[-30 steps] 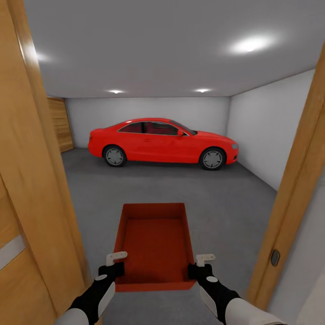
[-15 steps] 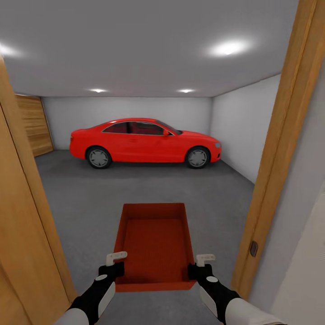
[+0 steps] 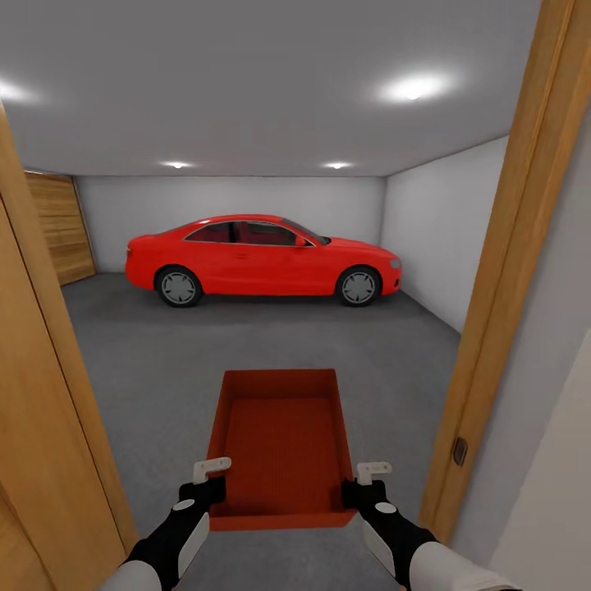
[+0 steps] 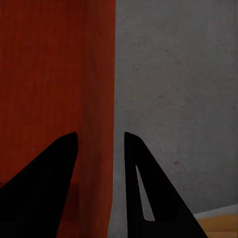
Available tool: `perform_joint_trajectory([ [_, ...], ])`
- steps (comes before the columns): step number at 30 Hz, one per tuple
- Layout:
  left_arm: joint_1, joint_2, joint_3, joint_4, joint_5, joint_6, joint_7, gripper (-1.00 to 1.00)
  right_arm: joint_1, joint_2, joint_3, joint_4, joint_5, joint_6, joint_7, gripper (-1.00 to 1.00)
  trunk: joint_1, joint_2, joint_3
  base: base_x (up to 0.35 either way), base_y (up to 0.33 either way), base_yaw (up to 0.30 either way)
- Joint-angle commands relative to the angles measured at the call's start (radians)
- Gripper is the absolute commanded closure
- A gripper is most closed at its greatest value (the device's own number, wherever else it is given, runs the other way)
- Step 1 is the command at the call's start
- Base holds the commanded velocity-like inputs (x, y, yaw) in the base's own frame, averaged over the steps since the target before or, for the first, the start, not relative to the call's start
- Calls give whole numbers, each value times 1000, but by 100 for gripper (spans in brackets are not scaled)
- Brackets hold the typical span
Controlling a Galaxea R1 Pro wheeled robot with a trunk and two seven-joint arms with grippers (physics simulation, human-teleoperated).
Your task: Move the two storage containers from the living room to the garage. In the garage, place one container on the floor and stack the other container on top of it (either order is fine).
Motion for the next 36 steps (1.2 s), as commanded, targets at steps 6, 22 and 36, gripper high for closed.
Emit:
perform_joint_trajectory([
  [6,0,13,16,-8,-9,-13,9,100,0,-11,-9,4,-10,-1,-8,100,0,-1,0,1,0,0],
  [22,0,14,15,-6,-9,-13,9,100,0,-11,-9,4,-10,-2,-7,100,0,-1,0,258,0,0],
  [36,0,13,15,-7,-9,-13,9,100,0,-12,-9,4,-8,-1,-6,100,0,-1,0,320,0,54],
])
